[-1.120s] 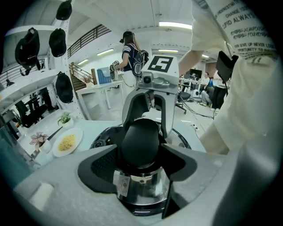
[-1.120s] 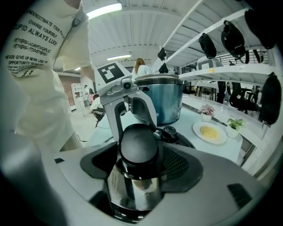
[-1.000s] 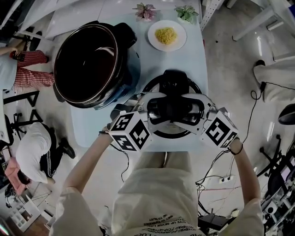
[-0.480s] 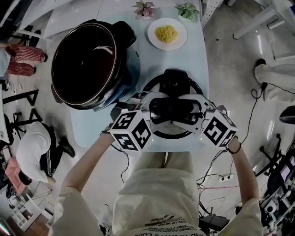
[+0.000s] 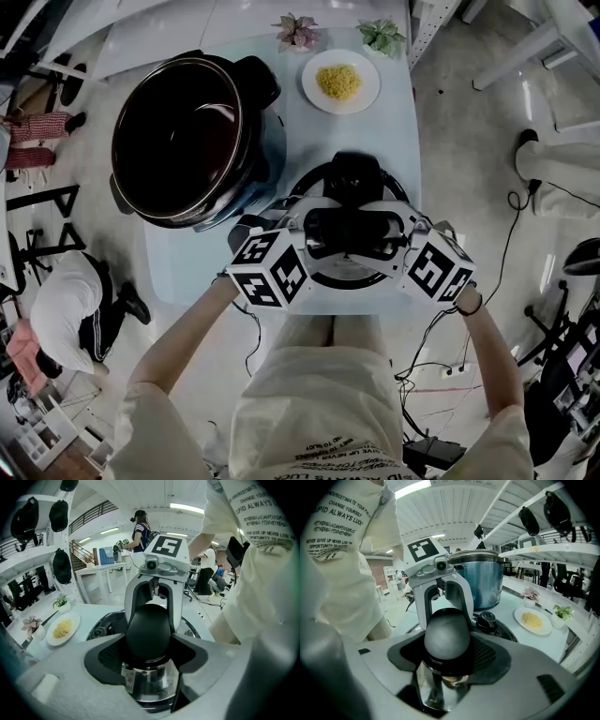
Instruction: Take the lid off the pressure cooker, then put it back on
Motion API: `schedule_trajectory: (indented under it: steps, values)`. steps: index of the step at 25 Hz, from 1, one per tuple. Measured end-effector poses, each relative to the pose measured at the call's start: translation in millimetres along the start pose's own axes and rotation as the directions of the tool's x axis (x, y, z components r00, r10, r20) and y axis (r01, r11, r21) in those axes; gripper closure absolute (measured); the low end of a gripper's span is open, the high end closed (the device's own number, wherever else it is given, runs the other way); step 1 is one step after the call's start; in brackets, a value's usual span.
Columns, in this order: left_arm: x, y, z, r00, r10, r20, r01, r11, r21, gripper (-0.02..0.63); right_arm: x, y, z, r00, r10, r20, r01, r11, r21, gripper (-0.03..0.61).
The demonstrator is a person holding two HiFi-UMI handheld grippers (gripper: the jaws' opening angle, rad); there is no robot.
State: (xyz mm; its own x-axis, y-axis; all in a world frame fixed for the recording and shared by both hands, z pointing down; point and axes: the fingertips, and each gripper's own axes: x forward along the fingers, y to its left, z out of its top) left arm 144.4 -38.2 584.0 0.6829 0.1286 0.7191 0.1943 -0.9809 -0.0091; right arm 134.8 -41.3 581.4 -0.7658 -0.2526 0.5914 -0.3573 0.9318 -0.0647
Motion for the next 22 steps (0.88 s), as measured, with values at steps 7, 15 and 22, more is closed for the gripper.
schedule_trajectory:
  steps: [7,15,22]
  values:
    - [0.1,-4.0,-0.5,0.997,0.004,-0.076,-0.007,0.999,-0.039,0.327,-1.4,4.4,-1.1,0.995,0.02,-0.1,-0.019,1.0,0.012,0.302]
    - [-15.0,-11.9,13.0,0.995,0.025,-0.093,-0.028,0.999,-0.032,0.325,-14.2,14.1,15.7,0.995,0.007,-0.096,-0.008,1.0,-0.011,0.302]
    - [-38.0,-23.7,37.5,0.995,0.033,-0.091,-0.034,0.999,-0.009,0.325,-36.5,28.1,40.2,0.997,0.0,-0.082,-0.002,1.0,-0.025,0.302]
